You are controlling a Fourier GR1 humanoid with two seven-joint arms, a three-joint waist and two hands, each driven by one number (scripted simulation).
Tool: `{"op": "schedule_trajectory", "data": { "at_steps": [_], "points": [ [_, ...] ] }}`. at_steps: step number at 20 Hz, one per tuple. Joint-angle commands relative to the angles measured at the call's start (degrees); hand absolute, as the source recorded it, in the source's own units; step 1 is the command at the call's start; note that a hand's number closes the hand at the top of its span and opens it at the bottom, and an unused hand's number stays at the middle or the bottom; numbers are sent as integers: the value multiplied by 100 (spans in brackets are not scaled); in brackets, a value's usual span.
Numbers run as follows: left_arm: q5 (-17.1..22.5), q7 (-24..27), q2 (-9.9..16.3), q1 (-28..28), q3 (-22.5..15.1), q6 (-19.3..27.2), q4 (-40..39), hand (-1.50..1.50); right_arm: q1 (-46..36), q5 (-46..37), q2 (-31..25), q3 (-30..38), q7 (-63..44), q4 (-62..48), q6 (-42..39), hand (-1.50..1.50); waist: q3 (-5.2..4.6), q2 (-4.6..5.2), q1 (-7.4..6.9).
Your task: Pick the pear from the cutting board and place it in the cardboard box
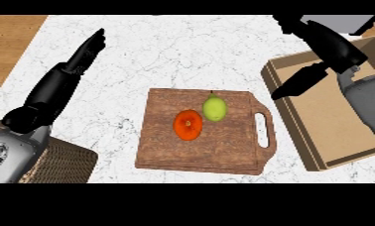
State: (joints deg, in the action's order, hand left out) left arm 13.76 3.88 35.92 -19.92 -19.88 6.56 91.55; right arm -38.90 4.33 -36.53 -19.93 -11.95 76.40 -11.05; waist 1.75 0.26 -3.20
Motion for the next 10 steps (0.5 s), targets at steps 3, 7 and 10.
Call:
{"op": "schedule_trajectory", "data": {
  "at_steps": [3, 7, 10],
  "points": [
    [-88, 53, -297, 114, -231, 1, -358, 0, -1028, -376, 207, -670, -234, -655, -1062, -150, -187, 55, 51],
    [-39, 112, -151, 248, -249, -33, -295, 0, -1581, -615, 402, -1270, -756, -939, -1898, -150, -198, 54, -31],
    [-52, 64, -205, 108, -237, 65, -451, 0, -2082, -569, 695, -1552, -1032, -1107, -2606, -150, -199, 56, 35]
  ]
}}
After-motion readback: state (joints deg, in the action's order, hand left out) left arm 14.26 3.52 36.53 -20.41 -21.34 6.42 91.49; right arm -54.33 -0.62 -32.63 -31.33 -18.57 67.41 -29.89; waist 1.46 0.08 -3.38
